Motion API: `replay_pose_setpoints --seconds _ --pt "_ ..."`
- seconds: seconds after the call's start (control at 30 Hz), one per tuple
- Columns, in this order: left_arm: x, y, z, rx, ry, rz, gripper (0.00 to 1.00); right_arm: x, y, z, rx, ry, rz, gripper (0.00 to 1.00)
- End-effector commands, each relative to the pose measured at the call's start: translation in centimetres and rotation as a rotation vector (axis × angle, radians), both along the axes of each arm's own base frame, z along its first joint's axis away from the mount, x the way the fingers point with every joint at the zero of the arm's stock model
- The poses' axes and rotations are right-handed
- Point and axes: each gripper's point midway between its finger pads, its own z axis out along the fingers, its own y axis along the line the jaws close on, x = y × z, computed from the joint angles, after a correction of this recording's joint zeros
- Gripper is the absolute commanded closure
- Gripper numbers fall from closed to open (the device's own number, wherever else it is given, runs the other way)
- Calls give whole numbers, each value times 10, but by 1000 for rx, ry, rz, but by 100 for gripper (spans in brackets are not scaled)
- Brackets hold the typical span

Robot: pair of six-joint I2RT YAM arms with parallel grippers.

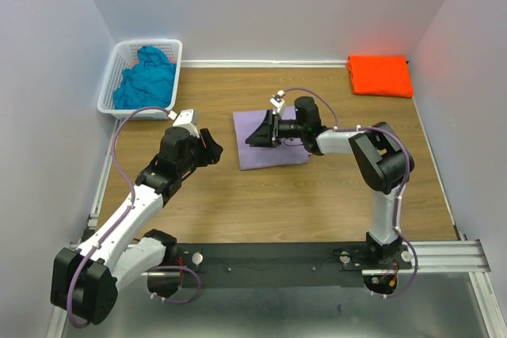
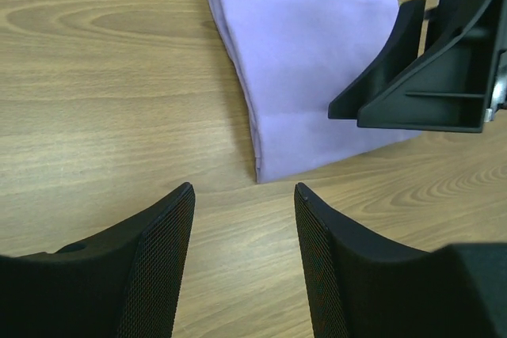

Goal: Fold and stack the t-shirts
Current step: Fold the tshirt

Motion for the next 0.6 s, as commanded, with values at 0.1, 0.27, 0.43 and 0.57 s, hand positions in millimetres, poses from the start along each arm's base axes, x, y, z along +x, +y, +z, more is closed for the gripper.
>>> replay_pose_setpoints --seconds 0.1,0.27,0.43,0.57 --pt "6 11 -2 47 -19 43 38 -6 46 -36 -33 52 39 43" --pt "5 10 -4 50 -12 38 38 -9 46 -82 -88 112 36 43" --pt "6 8 -2 52 -17 22 39 -8 46 -62 -78 72 60 43" --pt "11 4 11 83 -67 -10 38 10 34 -15 -138 -64 18 41"
